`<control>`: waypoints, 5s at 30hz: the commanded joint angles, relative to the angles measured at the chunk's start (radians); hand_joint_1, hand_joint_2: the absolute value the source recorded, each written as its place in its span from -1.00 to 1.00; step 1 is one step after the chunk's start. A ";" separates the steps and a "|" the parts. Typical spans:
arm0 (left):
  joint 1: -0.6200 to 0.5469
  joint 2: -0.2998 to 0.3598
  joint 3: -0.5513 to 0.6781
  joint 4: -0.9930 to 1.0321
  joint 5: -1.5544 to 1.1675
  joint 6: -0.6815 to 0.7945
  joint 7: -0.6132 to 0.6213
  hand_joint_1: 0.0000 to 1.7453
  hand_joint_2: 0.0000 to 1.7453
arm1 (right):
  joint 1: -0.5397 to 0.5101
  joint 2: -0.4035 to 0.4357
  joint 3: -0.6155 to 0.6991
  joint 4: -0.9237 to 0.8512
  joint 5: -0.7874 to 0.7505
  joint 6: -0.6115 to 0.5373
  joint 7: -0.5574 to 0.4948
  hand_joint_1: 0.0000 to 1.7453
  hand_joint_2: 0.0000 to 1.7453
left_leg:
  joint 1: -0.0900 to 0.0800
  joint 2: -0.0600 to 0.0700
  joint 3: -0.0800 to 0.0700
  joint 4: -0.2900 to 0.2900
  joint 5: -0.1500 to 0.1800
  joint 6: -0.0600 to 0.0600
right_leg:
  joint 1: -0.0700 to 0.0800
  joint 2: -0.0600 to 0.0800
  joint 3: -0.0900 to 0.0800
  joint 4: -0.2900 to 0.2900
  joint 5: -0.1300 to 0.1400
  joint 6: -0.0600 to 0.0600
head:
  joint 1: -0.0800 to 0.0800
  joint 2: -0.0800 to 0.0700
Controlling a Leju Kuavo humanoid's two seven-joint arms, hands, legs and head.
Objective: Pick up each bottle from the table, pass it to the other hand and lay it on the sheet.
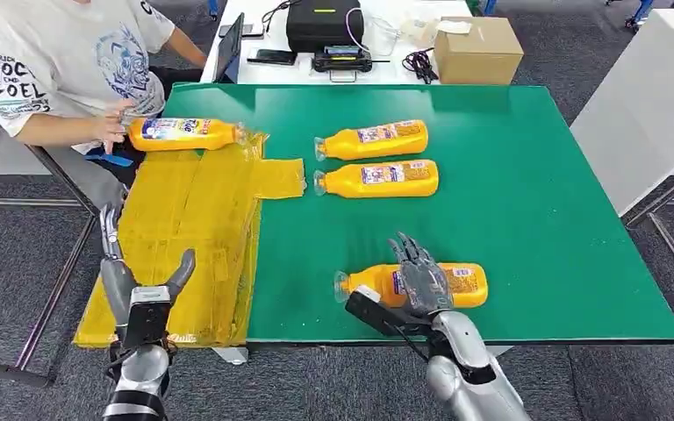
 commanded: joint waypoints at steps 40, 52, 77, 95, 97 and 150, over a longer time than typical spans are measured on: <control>-0.097 0.004 -0.017 0.295 -0.007 -0.003 -0.019 -1.00 1.00 | -0.107 -0.153 0.113 0.018 -0.023 0.083 0.032 -1.00 1.00 | 0.001 0.002 0.002 0.000 -0.001 -0.002 | 0.001 0.001 0.002 0.000 0.000 -0.002 | 0.000 0.000; -0.099 0.008 -0.026 0.320 -0.008 -0.003 -0.019 -1.00 1.00 | -0.119 -0.153 0.126 0.030 -0.001 0.079 0.030 -1.00 1.00 | 0.001 0.001 0.001 0.000 -0.001 -0.001 | 0.001 0.001 0.001 0.000 0.000 -0.001 | 0.000 0.000; -0.105 0.013 -0.030 0.353 -0.016 -0.003 -0.019 -1.00 1.00 | -0.010 -0.313 0.060 -0.082 -0.100 0.181 0.068 -1.00 1.00 | 0.001 -0.001 0.002 0.000 -0.001 -0.002 | 0.001 -0.002 0.003 0.000 -0.001 -0.002 | 0.000 0.000; -0.120 0.012 -0.059 0.397 -0.009 -0.003 -0.019 -1.00 1.00 | -0.002 -0.296 0.041 0.010 -0.099 0.226 0.094 -1.00 1.00 | 0.001 0.000 0.003 -0.001 0.000 -0.001 | 0.001 -0.001 0.003 -0.002 0.000 -0.001 | 0.000 0.000; -0.120 0.012 -0.059 0.397 -0.009 -0.003 -0.019 -1.00 1.00 | -0.002 -0.296 0.041 0.010 -0.099 0.226 0.094 -1.00 1.00 | 0.002 0.000 0.004 -0.001 -0.001 -0.002 | 0.002 -0.001 0.005 -0.002 0.000 -0.002 | 0.000 0.000; -0.120 0.011 -0.122 0.414 0.034 -0.003 -0.019 -1.00 1.00 | 0.134 -0.125 -0.146 -0.099 -0.251 -0.038 -0.109 1.00 1.00 | 0.002 0.000 0.007 -0.001 -0.001 -0.002 | 0.003 -0.001 0.008 -0.002 0.000 -0.003 | 0.000 0.000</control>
